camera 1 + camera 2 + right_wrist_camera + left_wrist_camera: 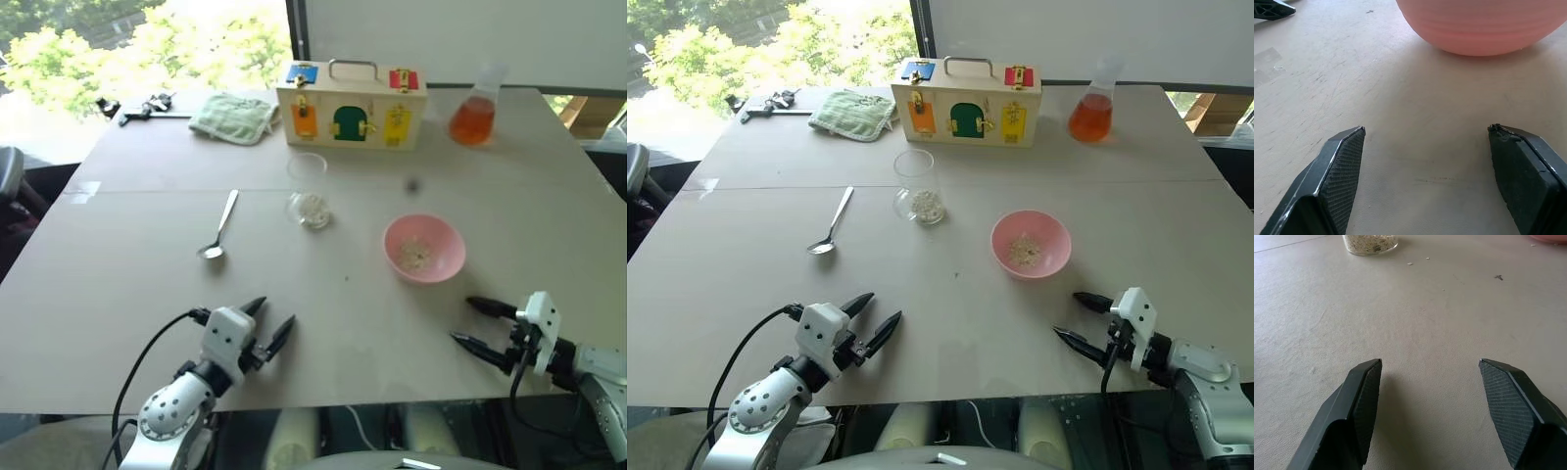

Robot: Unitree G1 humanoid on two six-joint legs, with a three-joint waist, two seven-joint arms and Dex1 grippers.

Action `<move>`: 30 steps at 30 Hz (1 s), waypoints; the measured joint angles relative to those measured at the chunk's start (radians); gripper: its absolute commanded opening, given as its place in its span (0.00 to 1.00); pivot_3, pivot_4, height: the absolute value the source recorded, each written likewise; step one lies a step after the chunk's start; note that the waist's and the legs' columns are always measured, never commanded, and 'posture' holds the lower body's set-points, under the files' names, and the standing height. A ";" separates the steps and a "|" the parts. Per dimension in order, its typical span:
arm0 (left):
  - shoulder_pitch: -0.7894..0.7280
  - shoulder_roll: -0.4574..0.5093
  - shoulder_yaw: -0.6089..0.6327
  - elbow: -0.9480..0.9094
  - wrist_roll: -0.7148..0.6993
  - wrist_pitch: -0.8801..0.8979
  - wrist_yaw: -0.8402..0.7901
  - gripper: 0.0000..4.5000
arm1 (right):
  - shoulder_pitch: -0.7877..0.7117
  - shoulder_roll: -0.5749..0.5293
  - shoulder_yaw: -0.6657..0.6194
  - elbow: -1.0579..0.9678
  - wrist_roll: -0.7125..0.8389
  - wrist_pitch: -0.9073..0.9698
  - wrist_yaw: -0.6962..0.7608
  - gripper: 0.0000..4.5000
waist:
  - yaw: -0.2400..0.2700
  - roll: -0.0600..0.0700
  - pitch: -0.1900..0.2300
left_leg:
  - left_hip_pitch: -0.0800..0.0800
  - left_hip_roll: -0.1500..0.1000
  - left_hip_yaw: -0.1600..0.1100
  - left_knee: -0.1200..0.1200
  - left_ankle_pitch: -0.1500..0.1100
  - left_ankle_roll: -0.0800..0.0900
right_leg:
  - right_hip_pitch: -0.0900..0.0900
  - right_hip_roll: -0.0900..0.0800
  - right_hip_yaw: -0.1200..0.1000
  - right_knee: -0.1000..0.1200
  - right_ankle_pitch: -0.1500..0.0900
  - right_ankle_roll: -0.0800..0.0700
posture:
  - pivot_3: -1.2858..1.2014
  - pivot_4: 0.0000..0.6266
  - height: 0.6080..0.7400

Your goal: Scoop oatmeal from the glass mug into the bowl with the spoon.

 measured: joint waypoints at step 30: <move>-0.488 0.103 0.164 -0.011 -0.138 0.541 0.127 0.73 | -0.332 -0.058 0.101 -0.669 0.342 0.662 -0.442 0.89 | 0.002 -0.011 0.005 | -0.003 -0.002 -0.003 0.001 0.001 -0.001 | -0.001 0.000 -0.002 0.001 0.002 0.003 | 0.52 0.24 1.00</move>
